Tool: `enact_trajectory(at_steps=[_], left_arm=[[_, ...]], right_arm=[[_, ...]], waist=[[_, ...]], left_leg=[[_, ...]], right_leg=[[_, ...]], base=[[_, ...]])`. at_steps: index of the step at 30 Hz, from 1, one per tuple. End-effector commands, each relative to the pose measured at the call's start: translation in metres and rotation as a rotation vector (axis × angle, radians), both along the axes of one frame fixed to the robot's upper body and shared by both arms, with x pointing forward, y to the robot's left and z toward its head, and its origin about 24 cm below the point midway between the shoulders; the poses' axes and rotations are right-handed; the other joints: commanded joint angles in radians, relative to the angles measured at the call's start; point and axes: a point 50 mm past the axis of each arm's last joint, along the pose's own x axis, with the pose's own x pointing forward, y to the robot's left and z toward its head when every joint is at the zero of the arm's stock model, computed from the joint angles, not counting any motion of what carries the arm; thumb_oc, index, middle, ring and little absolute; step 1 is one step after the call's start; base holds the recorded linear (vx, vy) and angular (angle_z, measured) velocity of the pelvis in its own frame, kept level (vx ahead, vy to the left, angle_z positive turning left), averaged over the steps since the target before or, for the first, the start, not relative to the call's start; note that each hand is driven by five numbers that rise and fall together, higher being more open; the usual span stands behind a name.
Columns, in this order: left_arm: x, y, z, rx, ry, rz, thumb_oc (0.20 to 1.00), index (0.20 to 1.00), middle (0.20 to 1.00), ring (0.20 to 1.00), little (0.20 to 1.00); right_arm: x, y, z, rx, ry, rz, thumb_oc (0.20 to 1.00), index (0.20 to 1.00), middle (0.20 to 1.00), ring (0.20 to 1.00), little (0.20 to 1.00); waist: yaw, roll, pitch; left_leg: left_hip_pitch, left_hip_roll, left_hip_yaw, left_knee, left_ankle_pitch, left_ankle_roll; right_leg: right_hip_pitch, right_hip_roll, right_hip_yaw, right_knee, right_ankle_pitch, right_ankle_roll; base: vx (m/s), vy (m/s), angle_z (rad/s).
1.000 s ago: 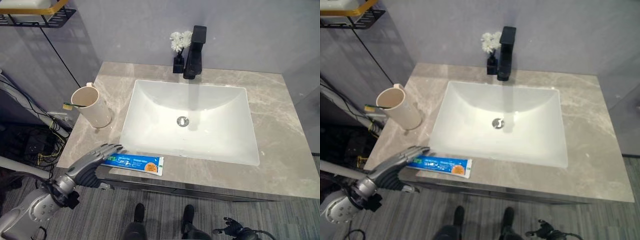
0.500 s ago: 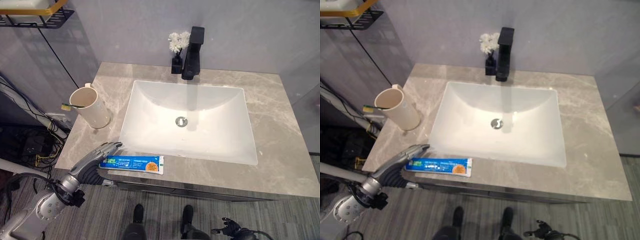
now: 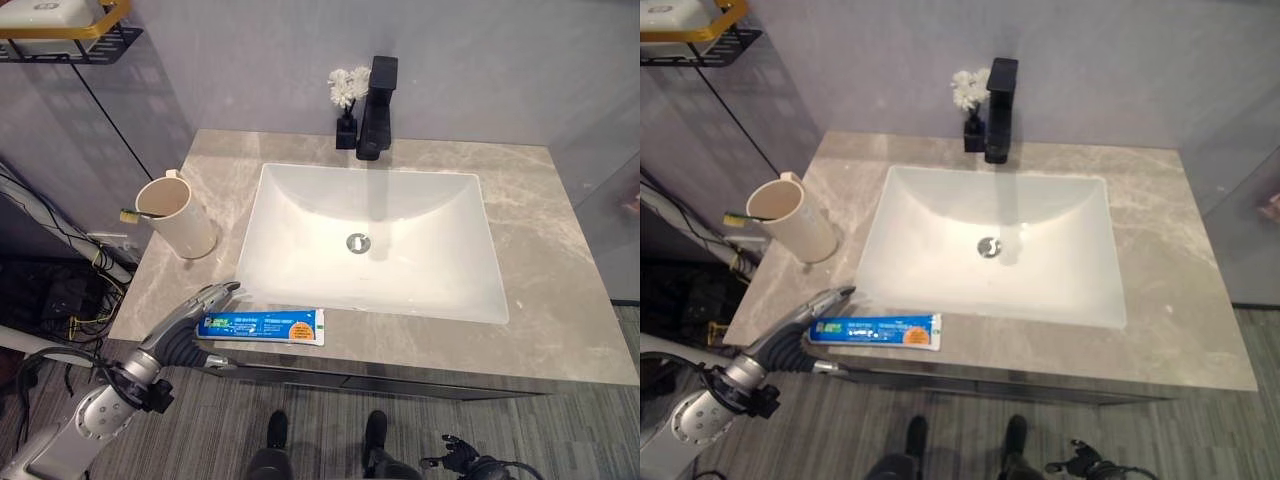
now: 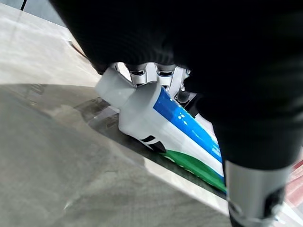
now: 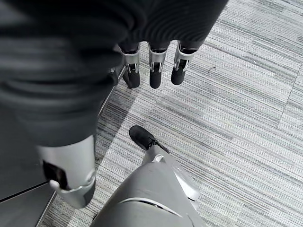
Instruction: Put brush and paste in cup on sink, flatten towel.
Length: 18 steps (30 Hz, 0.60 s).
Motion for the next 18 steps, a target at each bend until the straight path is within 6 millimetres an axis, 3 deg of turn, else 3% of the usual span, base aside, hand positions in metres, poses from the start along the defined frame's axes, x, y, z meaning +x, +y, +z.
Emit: enact_trajectory(at_steps=[1, 15, 16, 18], left_arm=[[-0.003, 0.000, -0.006, 0.011, 0.052, -0.010, 1.000, 1.000, 1.000, 1.000, 1.000], [-0.006, 0.003, -0.023, 0.039, 0.141, 0.001, 1.000, 1.000, 1.000, 1.000, 1.000], [-0.007, 0.003, -0.025, 0.037, 0.151, -0.001, 0.925, 0.925, 0.925, 0.925, 0.925], [-0.007, 0.003, -0.025, 0.043, 0.156, -0.003, 0.878, 0.878, 0.878, 0.878, 0.878]], right_arm=[[0.022, 0.005, 0.005, -0.008, -0.059, 0.007, 1.000, 1.000, 1.000, 1.000, 1.000], [0.016, -0.002, 0.005, -0.030, -0.042, -0.012, 1.000, 1.000, 1.000, 1.000, 1.000], [0.014, -0.003, 0.004, -0.032, -0.037, -0.018, 1.000, 1.000, 1.000, 1.000, 1.000], [0.013, -0.003, 0.004, -0.033, -0.039, -0.018, 1.000, 1.000, 1.000, 1.000, 1.000]], waist=[[-0.010, -0.029, 0.015], [-0.010, -0.018, 0.010], [-0.009, -0.015, 0.007], [-0.012, -0.013, 0.004]], left_leg=[[-0.046, -0.005, -0.050, 0.005, 0.026, 0.022], [-0.051, 0.000, -0.055, 0.005, 0.026, 0.022], [-0.050, 0.000, -0.056, 0.005, 0.024, 0.022], [-0.048, 0.000, -0.055, 0.005, 0.023, 0.022]], right_leg=[[0.057, -0.050, 0.057, 0.009, -0.020, 0.052], [0.054, -0.050, 0.049, 0.009, -0.018, 0.053], [0.056, -0.050, 0.049, 0.009, -0.019, 0.053], [0.057, -0.051, 0.049, 0.009, -0.020, 0.054]], base=[[0.00, 0.000, 0.00], [0.00, 0.000, 0.00], [0.00, 0.000, 0.00], [0.00, 0.000, 0.00]])
